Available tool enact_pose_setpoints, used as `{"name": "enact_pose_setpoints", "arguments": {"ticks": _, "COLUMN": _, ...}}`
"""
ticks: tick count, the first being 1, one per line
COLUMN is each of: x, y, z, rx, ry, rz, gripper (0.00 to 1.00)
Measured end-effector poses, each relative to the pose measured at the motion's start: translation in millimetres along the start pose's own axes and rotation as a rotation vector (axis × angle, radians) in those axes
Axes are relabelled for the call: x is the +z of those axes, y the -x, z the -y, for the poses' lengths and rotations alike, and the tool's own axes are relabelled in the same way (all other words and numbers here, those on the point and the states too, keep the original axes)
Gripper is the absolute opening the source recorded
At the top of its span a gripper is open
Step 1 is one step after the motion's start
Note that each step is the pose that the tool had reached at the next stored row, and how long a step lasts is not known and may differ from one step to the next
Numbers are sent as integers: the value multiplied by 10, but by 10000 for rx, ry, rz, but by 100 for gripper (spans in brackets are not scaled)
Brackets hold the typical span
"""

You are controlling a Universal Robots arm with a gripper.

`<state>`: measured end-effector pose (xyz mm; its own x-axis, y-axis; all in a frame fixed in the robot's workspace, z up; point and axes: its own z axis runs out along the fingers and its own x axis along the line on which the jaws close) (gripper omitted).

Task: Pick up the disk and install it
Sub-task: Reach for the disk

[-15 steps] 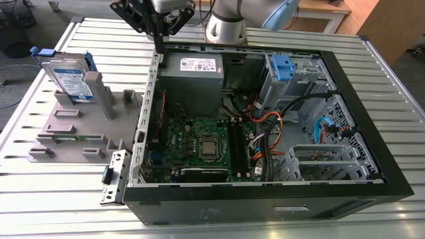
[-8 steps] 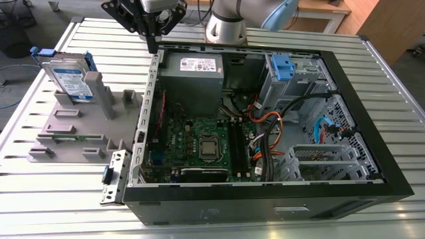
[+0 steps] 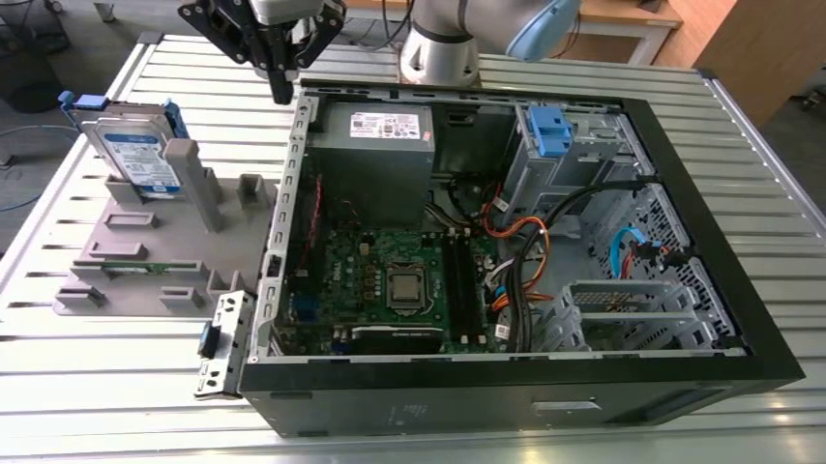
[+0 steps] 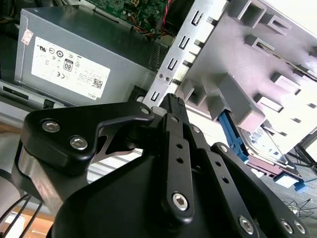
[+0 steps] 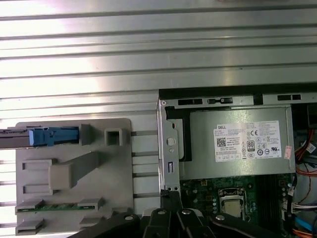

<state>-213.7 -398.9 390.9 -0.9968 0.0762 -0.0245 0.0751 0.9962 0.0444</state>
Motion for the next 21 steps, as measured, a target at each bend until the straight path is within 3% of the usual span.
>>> {"name": "enact_pose_setpoints", "arguments": {"ticks": 5, "x": 3, "y": -61, "z": 5, "rx": 1, "ry": 1, "rz": 1, "gripper": 11}}
{"name": "enact_pose_setpoints", "arguments": {"ticks": 21, "x": 6, "y": -121, "z": 9, "rx": 1, "ry": 0, "rz": 0, "gripper": 11}}
